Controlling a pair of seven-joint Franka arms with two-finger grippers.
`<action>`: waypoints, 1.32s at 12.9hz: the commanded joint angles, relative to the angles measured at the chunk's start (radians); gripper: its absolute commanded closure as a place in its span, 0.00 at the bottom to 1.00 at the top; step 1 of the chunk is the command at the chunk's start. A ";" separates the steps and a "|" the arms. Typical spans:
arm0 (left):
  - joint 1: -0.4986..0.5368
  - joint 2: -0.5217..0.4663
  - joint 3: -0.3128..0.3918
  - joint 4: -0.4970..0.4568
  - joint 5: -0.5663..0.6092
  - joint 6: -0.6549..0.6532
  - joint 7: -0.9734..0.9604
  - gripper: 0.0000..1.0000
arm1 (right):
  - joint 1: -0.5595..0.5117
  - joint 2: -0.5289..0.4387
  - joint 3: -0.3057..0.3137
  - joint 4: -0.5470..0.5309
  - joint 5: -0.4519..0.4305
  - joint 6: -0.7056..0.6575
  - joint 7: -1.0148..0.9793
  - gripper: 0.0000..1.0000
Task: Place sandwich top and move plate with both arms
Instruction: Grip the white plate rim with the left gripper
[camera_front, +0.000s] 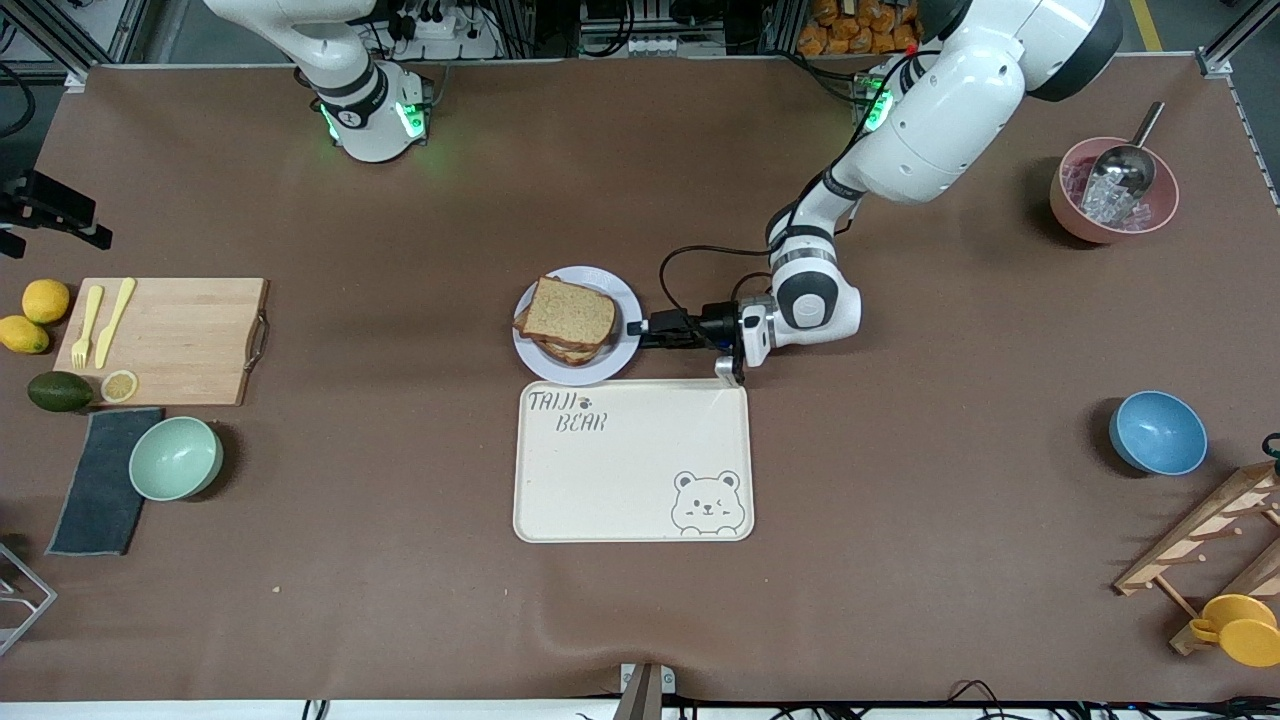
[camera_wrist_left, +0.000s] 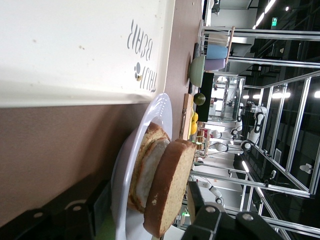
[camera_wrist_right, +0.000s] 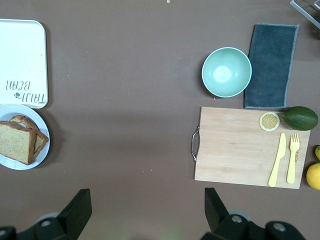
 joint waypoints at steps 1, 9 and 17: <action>-0.032 0.022 0.010 0.016 -0.008 0.016 0.022 0.39 | -0.030 0.001 -0.001 0.003 -0.005 0.012 -0.011 0.00; -0.035 0.022 0.010 0.013 -0.007 0.068 0.099 0.79 | -0.030 0.006 -0.001 0.003 -0.005 0.012 -0.011 0.00; -0.022 0.021 0.008 0.007 -0.004 0.068 0.206 1.00 | -0.030 0.006 0.000 0.003 -0.007 0.012 -0.011 0.00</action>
